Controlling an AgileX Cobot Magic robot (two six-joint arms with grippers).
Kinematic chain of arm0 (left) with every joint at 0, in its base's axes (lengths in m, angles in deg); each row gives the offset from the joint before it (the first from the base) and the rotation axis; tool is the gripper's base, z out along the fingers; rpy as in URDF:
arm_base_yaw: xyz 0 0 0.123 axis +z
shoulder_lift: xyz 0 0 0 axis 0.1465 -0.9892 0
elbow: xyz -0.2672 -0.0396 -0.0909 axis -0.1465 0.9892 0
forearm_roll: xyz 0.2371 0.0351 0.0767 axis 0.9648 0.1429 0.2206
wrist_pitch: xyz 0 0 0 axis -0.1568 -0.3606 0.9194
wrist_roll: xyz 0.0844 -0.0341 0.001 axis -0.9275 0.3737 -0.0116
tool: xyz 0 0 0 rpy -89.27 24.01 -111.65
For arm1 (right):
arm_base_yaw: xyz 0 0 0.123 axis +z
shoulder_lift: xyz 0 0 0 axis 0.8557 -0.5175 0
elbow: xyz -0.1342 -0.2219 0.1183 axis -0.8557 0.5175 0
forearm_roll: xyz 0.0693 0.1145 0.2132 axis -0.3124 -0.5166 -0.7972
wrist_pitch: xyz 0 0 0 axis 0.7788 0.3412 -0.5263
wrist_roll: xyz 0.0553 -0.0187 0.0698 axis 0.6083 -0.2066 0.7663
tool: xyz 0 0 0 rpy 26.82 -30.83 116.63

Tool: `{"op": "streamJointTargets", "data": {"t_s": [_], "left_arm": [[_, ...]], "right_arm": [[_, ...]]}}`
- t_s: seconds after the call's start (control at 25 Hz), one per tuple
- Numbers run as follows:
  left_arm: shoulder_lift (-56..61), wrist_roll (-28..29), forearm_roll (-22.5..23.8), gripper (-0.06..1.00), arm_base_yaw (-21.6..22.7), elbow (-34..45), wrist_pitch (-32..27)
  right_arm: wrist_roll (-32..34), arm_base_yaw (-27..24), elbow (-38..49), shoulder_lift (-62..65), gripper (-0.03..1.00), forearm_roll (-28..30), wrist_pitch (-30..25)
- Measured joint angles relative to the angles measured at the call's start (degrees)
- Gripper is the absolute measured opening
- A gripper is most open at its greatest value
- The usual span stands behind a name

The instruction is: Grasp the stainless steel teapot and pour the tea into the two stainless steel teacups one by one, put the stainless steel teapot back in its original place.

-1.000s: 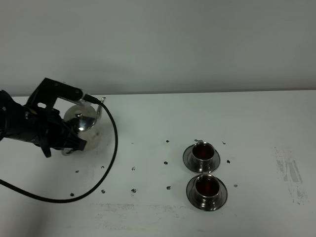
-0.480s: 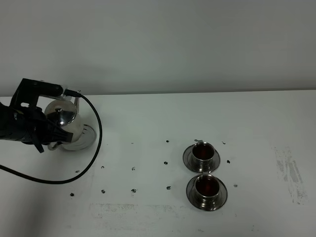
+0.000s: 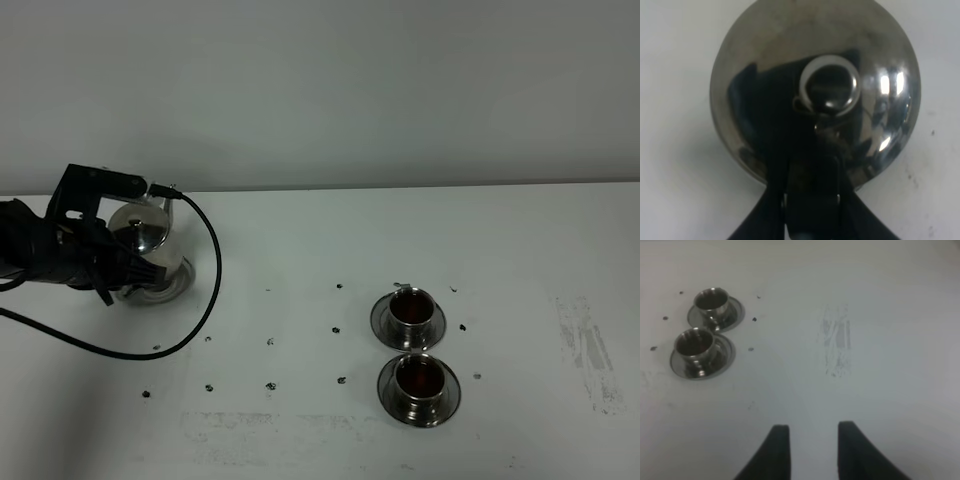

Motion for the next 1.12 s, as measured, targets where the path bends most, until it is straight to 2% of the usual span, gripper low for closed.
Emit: {"op": "streamJointTargets", "data": {"t_s": [1.12], "left_arm": [[-2.28, 0.18, -0.79, 0.24, -0.71, -0.21, -0.31]], "right_arm": [[0.00, 0.00, 0.00, 0.00, 0.22, 0.00, 0.00]]}}
